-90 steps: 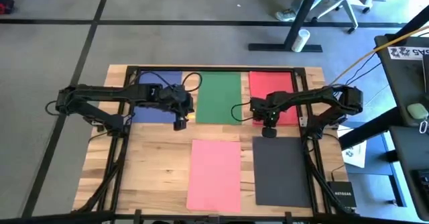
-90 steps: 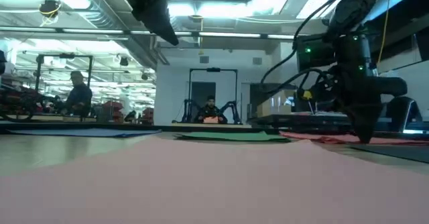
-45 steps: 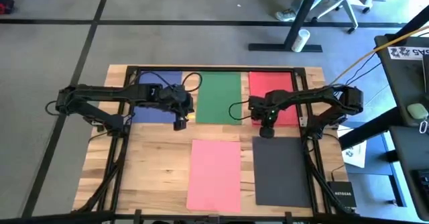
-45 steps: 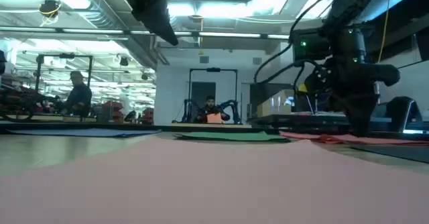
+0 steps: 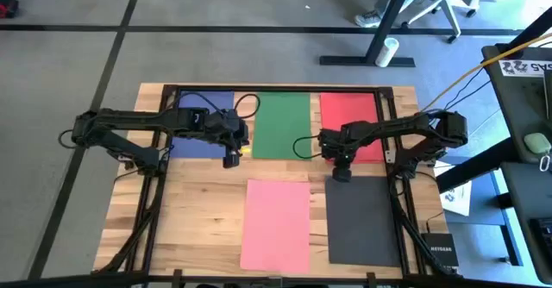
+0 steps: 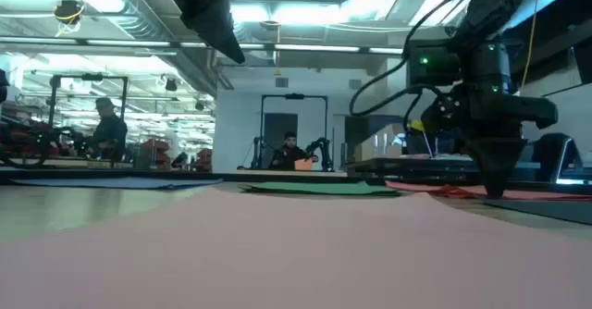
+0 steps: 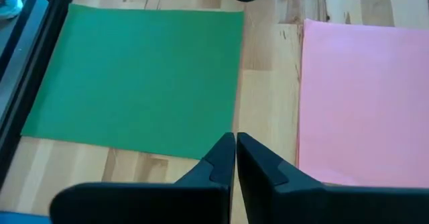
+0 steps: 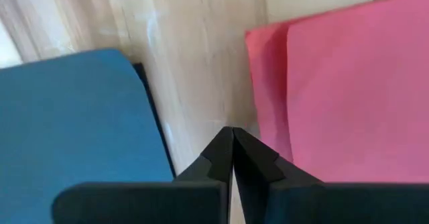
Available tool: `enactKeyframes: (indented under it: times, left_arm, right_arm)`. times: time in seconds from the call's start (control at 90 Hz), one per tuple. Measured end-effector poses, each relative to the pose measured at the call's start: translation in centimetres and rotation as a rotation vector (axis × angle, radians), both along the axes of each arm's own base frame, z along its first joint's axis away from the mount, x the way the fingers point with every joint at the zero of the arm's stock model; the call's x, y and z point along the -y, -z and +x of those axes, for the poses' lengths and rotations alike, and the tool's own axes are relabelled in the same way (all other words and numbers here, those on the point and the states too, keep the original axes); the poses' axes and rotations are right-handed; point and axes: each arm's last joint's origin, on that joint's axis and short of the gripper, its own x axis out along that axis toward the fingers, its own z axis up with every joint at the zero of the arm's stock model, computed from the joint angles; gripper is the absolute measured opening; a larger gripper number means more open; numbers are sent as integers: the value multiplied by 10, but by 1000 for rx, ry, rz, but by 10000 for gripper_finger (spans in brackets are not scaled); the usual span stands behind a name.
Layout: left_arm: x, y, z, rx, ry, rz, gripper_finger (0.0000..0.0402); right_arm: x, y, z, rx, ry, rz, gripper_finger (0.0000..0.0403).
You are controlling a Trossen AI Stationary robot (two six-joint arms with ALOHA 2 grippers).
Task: Organize paper
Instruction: Stack the red paper on top of the other red paper
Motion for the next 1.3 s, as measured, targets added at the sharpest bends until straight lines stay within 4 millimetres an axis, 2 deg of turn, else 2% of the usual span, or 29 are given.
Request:
enactKeyframes:
  times: [1.3]
  left_arm:
    - [0,0,0,1,-1,-1,0]
  right_arm:
    - [5,1,-1,-34,38,-176,0]
